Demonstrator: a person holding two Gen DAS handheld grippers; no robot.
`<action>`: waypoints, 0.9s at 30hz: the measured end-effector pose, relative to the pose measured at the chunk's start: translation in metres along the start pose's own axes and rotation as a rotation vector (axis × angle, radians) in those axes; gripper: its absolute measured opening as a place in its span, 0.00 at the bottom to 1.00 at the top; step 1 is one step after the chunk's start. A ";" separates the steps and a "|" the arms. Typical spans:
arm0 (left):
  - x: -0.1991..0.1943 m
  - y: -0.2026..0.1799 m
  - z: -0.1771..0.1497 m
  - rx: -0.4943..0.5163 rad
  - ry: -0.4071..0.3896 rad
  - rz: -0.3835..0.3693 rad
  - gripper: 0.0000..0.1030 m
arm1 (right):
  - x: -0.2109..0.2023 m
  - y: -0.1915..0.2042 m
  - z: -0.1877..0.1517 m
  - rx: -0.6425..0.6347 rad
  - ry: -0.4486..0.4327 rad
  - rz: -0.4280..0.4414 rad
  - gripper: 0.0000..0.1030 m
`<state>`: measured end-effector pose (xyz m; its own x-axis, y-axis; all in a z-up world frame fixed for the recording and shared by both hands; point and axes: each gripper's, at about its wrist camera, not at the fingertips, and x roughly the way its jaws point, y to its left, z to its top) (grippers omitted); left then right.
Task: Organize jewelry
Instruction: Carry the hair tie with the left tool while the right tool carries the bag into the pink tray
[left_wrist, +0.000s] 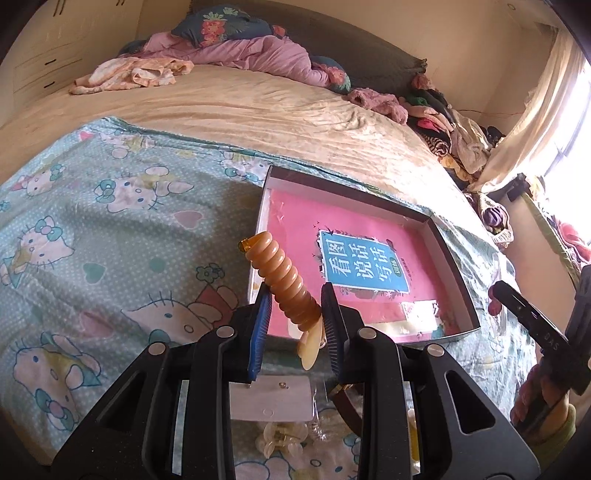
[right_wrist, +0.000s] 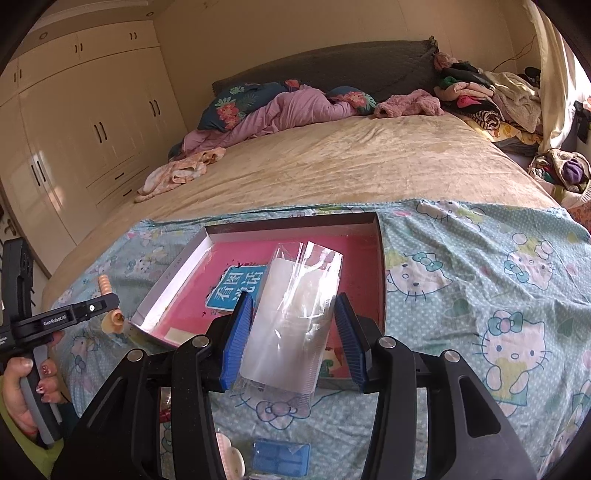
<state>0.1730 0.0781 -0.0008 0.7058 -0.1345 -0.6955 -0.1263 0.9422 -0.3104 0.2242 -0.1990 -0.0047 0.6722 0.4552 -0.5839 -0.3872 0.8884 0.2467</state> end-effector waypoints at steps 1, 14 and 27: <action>0.003 -0.002 0.002 0.005 0.002 0.000 0.19 | 0.003 0.000 0.001 -0.005 0.003 -0.003 0.43; 0.057 -0.027 0.004 0.111 0.095 0.024 0.19 | 0.053 -0.014 0.003 -0.023 0.089 -0.050 0.43; 0.076 -0.033 -0.005 0.148 0.152 0.029 0.20 | 0.079 -0.018 -0.012 -0.050 0.159 -0.107 0.44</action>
<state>0.2270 0.0353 -0.0469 0.5890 -0.1411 -0.7957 -0.0334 0.9795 -0.1984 0.2768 -0.1801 -0.0642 0.6045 0.3391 -0.7208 -0.3525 0.9253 0.1398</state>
